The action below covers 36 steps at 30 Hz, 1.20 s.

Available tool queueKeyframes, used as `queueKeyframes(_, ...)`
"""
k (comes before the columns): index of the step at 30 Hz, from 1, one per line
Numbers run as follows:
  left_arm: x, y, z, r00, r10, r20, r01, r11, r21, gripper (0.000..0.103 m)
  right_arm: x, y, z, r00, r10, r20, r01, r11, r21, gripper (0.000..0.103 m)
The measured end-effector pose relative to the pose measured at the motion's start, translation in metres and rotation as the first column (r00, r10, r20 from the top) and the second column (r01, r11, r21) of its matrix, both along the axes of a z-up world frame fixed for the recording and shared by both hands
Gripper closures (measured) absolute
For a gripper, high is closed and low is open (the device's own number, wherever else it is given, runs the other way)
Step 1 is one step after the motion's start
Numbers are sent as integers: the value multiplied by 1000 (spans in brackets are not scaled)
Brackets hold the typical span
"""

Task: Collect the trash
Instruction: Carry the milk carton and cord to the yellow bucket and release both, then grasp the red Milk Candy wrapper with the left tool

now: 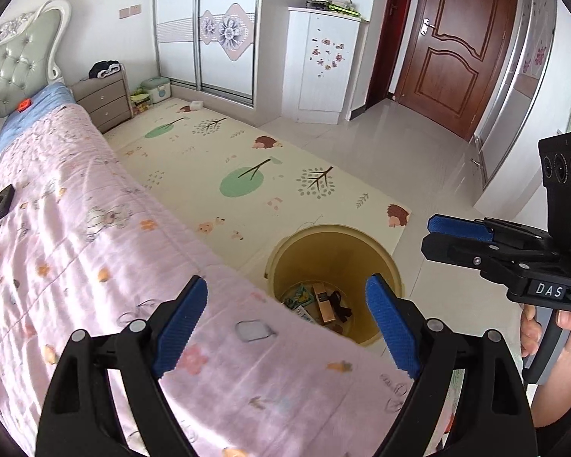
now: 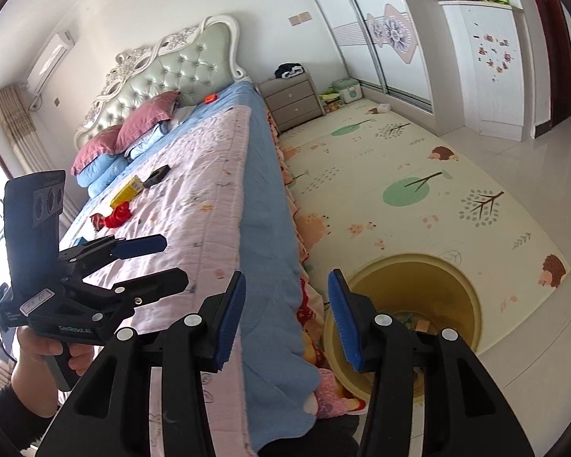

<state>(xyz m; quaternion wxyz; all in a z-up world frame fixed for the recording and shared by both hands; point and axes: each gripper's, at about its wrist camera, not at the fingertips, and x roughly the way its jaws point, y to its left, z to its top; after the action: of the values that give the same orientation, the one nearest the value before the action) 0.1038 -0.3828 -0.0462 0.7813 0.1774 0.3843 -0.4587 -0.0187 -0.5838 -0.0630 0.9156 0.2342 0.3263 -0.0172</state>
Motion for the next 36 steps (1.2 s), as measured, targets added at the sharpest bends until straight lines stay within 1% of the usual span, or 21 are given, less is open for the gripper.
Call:
queueKeyframes(3,11,35,5,998,52,43,-52,999,13,18,19,30,8,997,70,10,-70,997,-13,58)
queueKeyframes(8,40,96,12,984,168,58,-169,985,19,18,55,81,16,981,192,18,-192,981,-24,58)
queueKeyframes(11,59,132,16,969,240,59,-240,971,9,18,76,111,19,968,251,20,-251,968,-24,58)
queueKeyframes(16,87,184,21,929,348,127,-353,935,21,14,105,160,20,943,332,16,-332,943,-36,58)
queueKeyframes(19,104,212,19,898,422,123,-428,903,26,14,119,184,20,926,378,2,-378,925,-40,58)
queueKeyframes(25,144,257,6,824,559,89,-563,826,29,14,151,219,17,893,449,-26,-450,892,-40,58)
queueKeyframes(27,157,266,-1,803,591,74,-595,803,39,14,161,226,16,885,465,-32,-466,884,-36,58)
queueKeyframes(29,170,274,-8,785,617,46,-619,784,46,14,168,232,17,875,482,-36,-483,875,-37,58)
queueKeyframes(33,198,286,-23,742,671,-1,-669,740,72,15,184,240,18,864,502,-42,-504,863,-45,58)
queueKeyframes(35,209,289,-30,727,685,-39,-681,727,82,21,191,242,18,858,511,-47,-513,857,-48,58)
queueKeyframes(36,212,289,-32,719,694,-40,-689,719,90,28,195,244,18,857,513,-50,-515,855,-53,58)
